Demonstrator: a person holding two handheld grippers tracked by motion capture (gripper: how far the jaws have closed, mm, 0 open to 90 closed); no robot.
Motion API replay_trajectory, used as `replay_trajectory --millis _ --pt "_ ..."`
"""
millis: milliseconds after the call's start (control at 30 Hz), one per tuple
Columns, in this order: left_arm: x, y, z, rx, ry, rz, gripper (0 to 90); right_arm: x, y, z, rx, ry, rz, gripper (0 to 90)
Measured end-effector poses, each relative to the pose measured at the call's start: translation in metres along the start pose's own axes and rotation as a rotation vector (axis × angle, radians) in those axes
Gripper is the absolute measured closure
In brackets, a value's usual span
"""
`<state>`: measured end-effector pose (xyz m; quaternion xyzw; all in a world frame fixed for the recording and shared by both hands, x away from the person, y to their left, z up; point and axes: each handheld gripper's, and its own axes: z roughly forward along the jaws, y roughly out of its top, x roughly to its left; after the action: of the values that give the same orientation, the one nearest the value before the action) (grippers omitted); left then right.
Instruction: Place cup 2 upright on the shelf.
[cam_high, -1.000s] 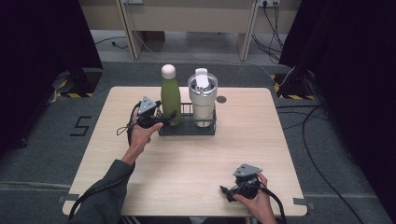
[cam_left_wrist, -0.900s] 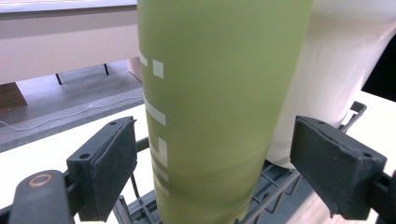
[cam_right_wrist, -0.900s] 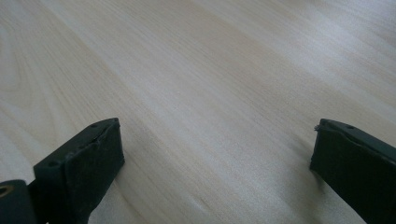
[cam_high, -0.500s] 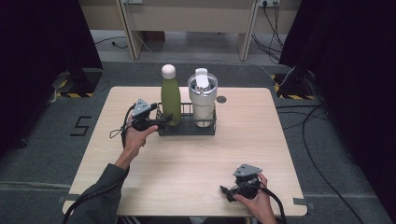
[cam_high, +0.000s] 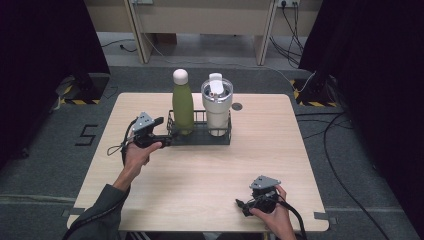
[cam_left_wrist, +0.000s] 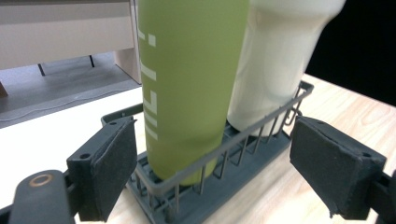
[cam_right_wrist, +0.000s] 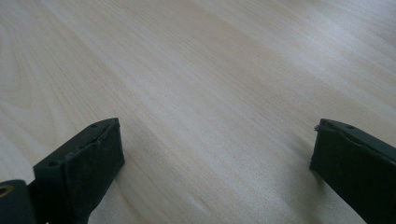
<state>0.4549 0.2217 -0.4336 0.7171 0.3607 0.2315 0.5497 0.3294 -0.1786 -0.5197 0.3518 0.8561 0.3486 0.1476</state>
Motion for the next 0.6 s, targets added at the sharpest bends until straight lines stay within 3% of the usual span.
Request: replay_trajectory --millis 600 --pt "-0.015 -0.021 -0.029 0.022 -0.03 0.006 14.8 0.001 0.0 0.0 0.001 0.001 0.005 2.7"
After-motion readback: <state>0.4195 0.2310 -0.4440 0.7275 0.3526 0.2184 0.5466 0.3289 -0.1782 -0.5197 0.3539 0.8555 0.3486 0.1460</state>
